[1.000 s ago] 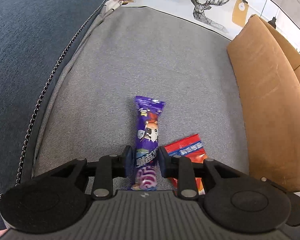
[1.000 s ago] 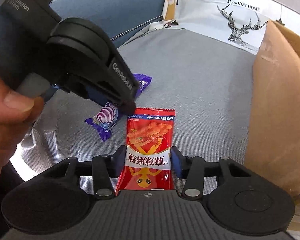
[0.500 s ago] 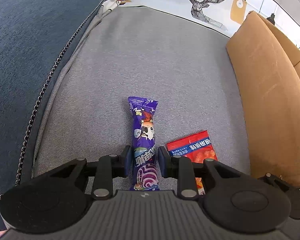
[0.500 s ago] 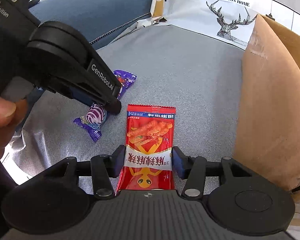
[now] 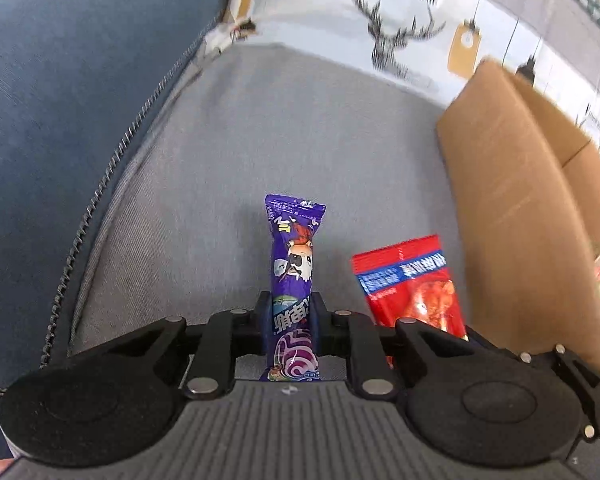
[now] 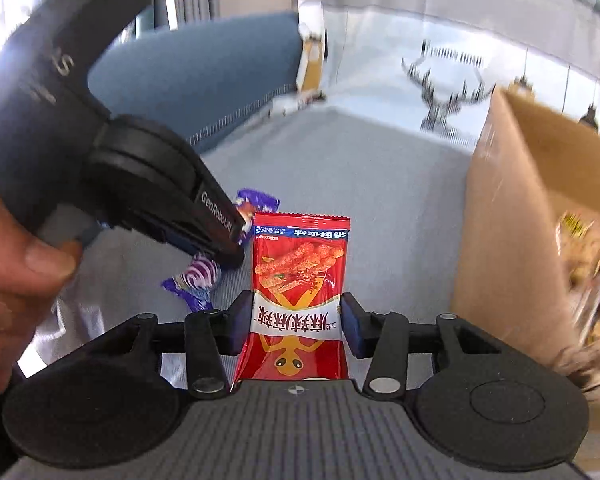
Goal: Organize snacks
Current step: 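Lift both held snacks and carry them over the cardboard box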
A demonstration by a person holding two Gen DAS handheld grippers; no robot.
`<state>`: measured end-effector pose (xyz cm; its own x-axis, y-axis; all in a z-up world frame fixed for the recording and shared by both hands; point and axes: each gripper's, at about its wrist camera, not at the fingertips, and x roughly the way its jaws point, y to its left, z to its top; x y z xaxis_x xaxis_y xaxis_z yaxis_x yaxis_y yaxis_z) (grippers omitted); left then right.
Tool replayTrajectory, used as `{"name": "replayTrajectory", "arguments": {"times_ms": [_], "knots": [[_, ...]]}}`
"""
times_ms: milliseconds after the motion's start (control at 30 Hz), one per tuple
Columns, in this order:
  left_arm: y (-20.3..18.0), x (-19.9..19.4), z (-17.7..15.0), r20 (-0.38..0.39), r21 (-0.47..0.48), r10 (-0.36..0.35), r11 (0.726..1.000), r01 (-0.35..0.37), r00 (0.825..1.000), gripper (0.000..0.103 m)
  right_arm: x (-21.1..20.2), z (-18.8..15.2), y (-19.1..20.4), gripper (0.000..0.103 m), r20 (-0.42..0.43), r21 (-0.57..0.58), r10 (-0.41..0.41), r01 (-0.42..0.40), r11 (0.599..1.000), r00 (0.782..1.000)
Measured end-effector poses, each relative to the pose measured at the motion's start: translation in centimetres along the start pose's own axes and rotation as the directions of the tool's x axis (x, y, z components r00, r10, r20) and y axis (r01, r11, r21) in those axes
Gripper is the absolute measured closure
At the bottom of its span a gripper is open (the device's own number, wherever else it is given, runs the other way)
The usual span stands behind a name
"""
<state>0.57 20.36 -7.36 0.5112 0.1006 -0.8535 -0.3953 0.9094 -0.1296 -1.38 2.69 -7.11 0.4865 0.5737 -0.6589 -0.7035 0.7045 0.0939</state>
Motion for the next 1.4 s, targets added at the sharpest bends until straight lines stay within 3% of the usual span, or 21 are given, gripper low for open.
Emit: {"name": "replayTrajectory", "arguments": {"times_ms": [233,367,500,633,733,933,1133,1400], "knots": [[-0.3,-4.1,0.7,0.126,-0.040,-0.038,0.998,0.043,0.991,0.084,-5.2,2.4,-1.5,0.055,0.157,-0.002,0.001,0.000,1.000,0.988],[-1.5,-5.8,1.2,0.189,-0.027,-0.065,0.997,0.071,0.980,0.084,-8.9,4.6,-4.1,0.055,0.280,0.008,-0.020,0.019,1.000,0.960],[-2.8,-6.9,1.4,0.243,-0.020,-0.110,0.993,0.118,0.964,0.084,-10.8,4.7,-7.9,0.055,0.348,0.076,-0.080,0.057,0.995,0.934],[-4.6,-7.8,1.8,0.311,-0.005,-0.204,0.976,0.216,0.928,0.084,-11.0,3.8,-11.0,0.055,0.333,0.194,-0.119,0.056,0.979,0.935],[-6.6,-8.3,1.7,0.357,0.044,-0.267,0.962,0.269,0.895,0.084,-12.2,3.6,-12.0,0.055,0.362,0.196,-0.131,0.062,0.979,0.923],[-11.2,-7.9,1.9,0.391,0.144,-0.354,0.935,0.323,0.850,0.084,-13.1,3.3,-13.7,0.055,0.373,0.191,-0.184,0.119,0.974,0.909],[-15.4,-6.6,1.6,0.364,0.204,-0.402,0.915,0.349,0.840,0.084,-14.0,2.9,-16.3,0.055,0.361,0.241,-0.247,0.166,0.956,0.899],[-18.8,-4.9,1.0,0.317,0.242,-0.431,0.898,0.367,0.845,0.084,-14.9,1.8,-20.1,0.055,0.328,0.305,-0.322,0.223,0.926,0.888]]}}
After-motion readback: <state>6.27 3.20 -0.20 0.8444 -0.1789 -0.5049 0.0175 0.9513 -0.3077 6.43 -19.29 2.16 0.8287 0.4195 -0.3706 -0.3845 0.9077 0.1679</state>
